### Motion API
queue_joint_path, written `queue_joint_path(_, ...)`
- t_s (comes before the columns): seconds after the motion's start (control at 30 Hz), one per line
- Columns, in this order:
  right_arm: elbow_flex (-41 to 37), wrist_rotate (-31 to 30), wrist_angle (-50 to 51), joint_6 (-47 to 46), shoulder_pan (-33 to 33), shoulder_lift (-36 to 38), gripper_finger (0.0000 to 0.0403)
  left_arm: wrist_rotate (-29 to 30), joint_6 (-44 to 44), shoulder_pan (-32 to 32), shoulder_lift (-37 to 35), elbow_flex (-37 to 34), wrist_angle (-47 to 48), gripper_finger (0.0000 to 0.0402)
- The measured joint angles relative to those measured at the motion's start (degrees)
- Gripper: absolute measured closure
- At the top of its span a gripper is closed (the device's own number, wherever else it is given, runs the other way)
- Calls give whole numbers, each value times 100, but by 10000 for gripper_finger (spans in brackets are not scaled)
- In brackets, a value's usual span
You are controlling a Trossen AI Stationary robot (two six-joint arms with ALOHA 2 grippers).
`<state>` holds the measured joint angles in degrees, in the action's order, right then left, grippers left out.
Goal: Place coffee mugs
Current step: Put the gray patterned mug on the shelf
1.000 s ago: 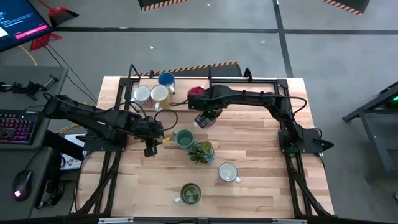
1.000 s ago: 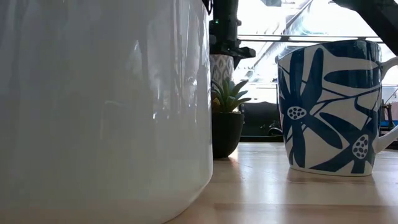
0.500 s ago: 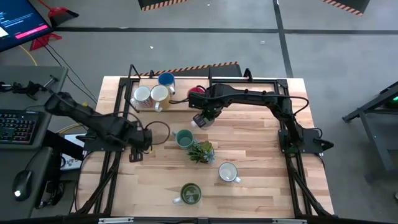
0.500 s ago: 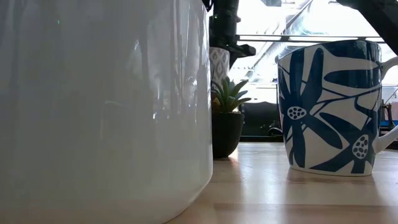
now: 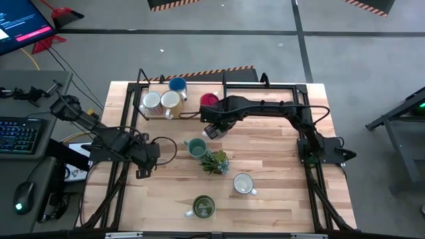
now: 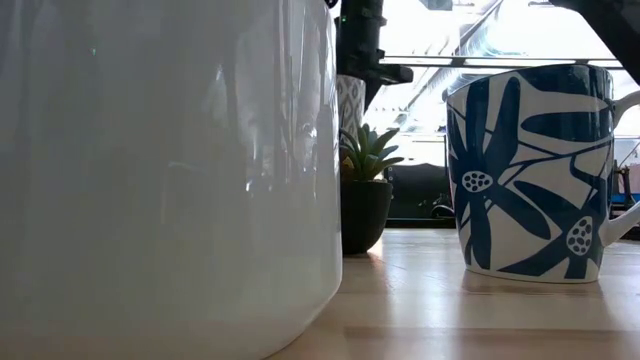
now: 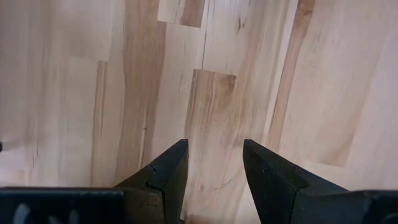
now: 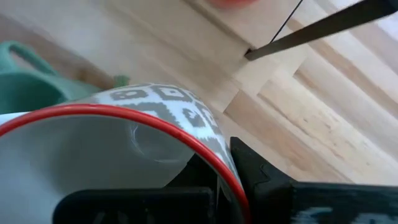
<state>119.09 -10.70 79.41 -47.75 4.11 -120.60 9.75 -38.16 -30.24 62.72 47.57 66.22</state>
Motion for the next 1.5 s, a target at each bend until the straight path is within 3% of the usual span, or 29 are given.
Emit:
queue_joint_path(0.67,7,-229,586,-922,-386,-66,403,9,-213,2,4,-2,-4,257)
queue_joint_path(1.03,7,-231,260,-411,-203,-142,403,9,-223,2,4,-2,-3,257)
queue_joint_path(1.33,4,-284,1075,-127,-117,-195,403,7,-329,2,4,-4,7,257)
queue_joint_path(1.5,2,-391,1032,139,-110,-92,403,7,-368,2,4,-4,8,257)
